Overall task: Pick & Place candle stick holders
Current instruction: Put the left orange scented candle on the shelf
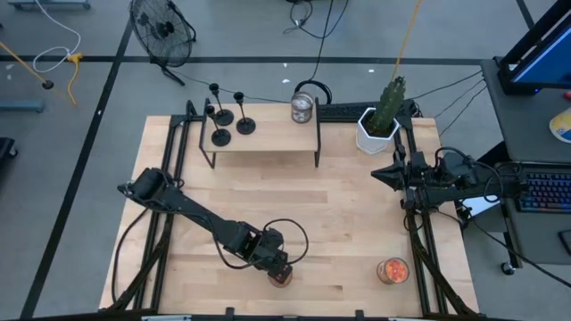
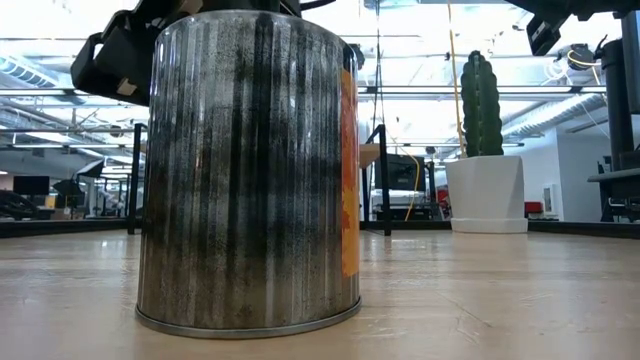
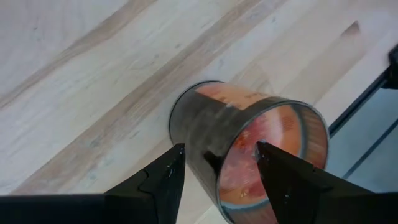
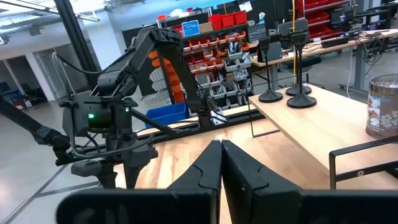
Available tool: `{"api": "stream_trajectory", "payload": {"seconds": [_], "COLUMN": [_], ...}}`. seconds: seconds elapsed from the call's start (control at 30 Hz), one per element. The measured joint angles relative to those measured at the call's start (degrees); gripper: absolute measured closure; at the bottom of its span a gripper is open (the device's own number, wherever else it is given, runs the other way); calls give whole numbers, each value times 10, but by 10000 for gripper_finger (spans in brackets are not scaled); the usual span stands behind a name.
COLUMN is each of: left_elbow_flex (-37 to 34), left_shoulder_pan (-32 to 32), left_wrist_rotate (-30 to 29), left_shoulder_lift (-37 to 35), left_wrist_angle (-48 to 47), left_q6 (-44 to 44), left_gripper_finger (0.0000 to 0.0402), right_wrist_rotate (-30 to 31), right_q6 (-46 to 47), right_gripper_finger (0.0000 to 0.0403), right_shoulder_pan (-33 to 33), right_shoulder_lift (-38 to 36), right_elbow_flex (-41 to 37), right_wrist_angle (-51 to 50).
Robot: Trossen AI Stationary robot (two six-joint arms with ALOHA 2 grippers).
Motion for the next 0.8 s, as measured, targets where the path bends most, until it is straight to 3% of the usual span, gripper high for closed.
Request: {"api": "stream_trajectory", "payload": {"seconds": [0.4,0.8], "left_elbow_flex": [0,0], "left_shoulder_pan": [0,0], "left_wrist_rotate": [-7,-20], "left_shoulder_lift": [0,0], "left_wrist_angle": [-3,-25], "left_q6": [26,40], "left_gripper_finger": [315,394], "right_wrist_rotate": [0,1], "right_q6": [0,0], "right_gripper_finger": [399,399], "right_shoulder_pan": [0,0], "right_shoulder_lift": [0,0], "right_elbow_flex": [0,0], "right_wrist_angle": [0,0]}}
